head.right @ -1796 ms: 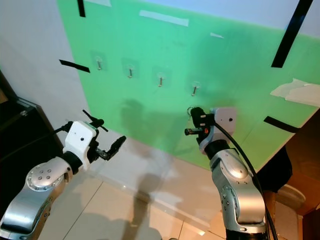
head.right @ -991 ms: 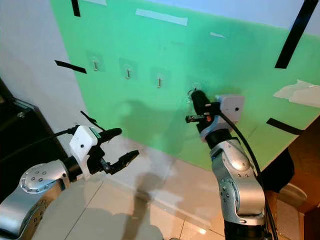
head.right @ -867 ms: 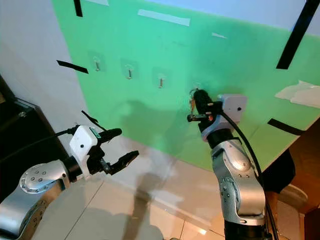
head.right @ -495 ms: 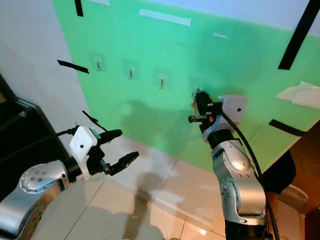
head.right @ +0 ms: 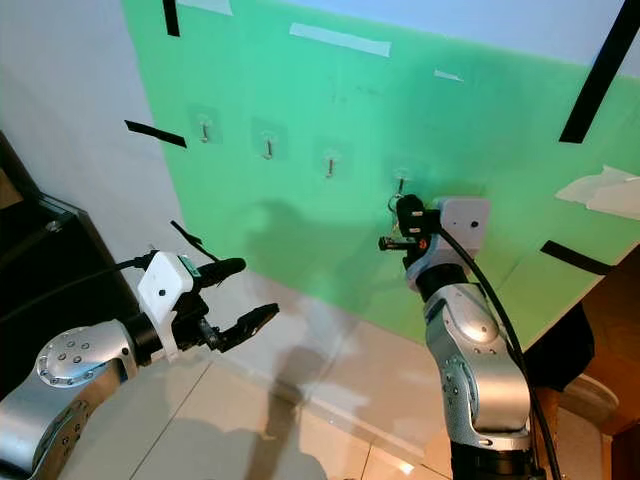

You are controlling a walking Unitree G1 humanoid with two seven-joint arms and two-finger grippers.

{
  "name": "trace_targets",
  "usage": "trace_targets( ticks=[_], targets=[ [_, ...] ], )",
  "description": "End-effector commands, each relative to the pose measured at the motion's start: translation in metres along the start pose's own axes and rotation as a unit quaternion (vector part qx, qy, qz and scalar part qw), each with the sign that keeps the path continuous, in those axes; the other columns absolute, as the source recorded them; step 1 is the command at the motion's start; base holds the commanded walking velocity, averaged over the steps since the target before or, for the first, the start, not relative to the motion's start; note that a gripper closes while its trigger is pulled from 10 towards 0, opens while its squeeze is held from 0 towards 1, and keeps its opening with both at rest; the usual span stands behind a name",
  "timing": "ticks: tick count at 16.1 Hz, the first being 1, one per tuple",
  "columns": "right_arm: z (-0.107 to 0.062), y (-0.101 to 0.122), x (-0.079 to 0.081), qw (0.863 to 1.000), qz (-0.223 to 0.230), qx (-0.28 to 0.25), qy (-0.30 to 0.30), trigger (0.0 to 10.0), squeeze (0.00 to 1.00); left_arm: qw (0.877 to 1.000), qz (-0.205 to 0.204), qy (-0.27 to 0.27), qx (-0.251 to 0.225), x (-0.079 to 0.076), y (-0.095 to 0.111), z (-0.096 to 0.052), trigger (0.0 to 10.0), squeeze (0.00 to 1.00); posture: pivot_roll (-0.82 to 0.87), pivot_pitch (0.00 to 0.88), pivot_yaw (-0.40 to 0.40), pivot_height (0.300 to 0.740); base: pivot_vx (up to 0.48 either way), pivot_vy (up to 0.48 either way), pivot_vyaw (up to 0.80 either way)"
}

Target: Hang keys on a hook

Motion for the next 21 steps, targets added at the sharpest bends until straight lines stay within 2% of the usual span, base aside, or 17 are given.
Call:
trace_targets(
  ticks=[1,2,4,7,8,9,10,11,13,17,20,21],
  targets=[
    [-0.003,-0.022,-0.003,0.998,0.002,0.058,-0.011,10.0,0.25,1.000,0.007,-0.010,0.000,-0.004,0.003,0.000,10.0,0.00,0.02,0.000,-0.017,0.740,0.000,0.000,0.00],
    [-0.004,-0.024,-0.005,0.998,-0.006,0.062,-0.017,10.0,1.00,1.000,0.006,-0.013,-0.003,-0.004,0.004,0.001,10.0,0.00,0.02,0.000,-0.015,0.740,0.000,0.000,0.00],
    [-0.008,-0.024,-0.004,0.997,0.051,0.057,-0.001,10.0,1.00,1.000,0.003,-0.014,-0.006,-0.005,0.005,0.001,10.0,0.00,0.02,0.000,-0.013,0.740,0.000,0.000,0.00],
    [-0.010,-0.025,-0.004,0.997,0.048,0.062,0.001,10.0,1.00,1.000,0.001,-0.016,-0.007,-0.005,0.005,0.001,10.0,0.00,0.02,0.000,-0.012,0.740,0.000,0.000,0.00],
    [-0.010,-0.024,-0.004,0.997,0.055,0.060,0.004,10.0,1.00,1.000,0.002,-0.015,-0.007,-0.005,0.005,0.001,10.0,0.00,0.02,0.000,-0.012,0.740,0.000,0.000,0.00],
    [-0.011,-0.017,-0.004,0.996,0.084,0.040,0.010,10.0,1.00,1.000,0.001,-0.012,-0.007,-0.005,0.005,0.000,10.0,0.00,0.02,0.000,-0.011,0.740,0.000,0.000,0.00],
    [-0.011,-0.016,-0.004,0.995,0.086,0.039,0.008,10.0,1.00,1.000,0.000,-0.011,-0.007,-0.004,0.004,-0.001,10.0,0.00,0.02,0.000,-0.010,0.740,0.000,0.000,0.00],
    [-0.013,-0.017,-0.004,0.997,0.064,0.044,0.015,10.0,1.00,1.000,-0.003,-0.006,-0.009,-0.004,0.004,-0.001,10.0,0.00,0.02,0.000,-0.009,0.740,0.000,0.000,0.00],
    [-0.016,-0.007,-0.003,0.999,-0.002,-0.006,0.033,10.0,1.00,1.000,-0.009,0.003,-0.015,-0.004,0.003,-0.002,10.0,0.00,0.02,0.000,-0.011,0.740,0.000,0.000,0.00],
    [-0.021,-0.006,-0.001,0.999,-0.016,-0.016,0.047,10.0,1.00,0.999,-0.020,0.030,-0.031,-0.001,0.003,-0.005,10.0,0.00,0.01,0.000,-0.011,0.740,0.000,0.000,0.00],
    [-0.022,-0.002,0.000,0.998,-0.009,-0.032,0.044,10.0,1.00,0.989,-0.010,0.136,-0.065,0.017,0.004,-0.010,10.0,0.00,0.02,0.000,-0.018,0.740,0.000,0.000,0.00],
    [-0.021,-0.005,-0.002,0.999,-0.029,-0.023,0.040,10.0,1.00,0.982,-0.003,0.179,-0.065,0.025,0.002,-0.013,10.0,0.00,0.03,0.000,-0.021,0.740,0.000,0.000,0.00]
  ],
)
Point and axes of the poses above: a point about 5 cm out from each wrist's last joint towards the gripper, its own z axis pointing out of the wrist towards the gripper, its own y axis along the axis of the wrist's last joint, x = y × z, the point moved 1 cm from there along z, pointing out of the wrist towards the gripper, and after that the axes turned 14 degrees about -z, right-handed, at the moved point
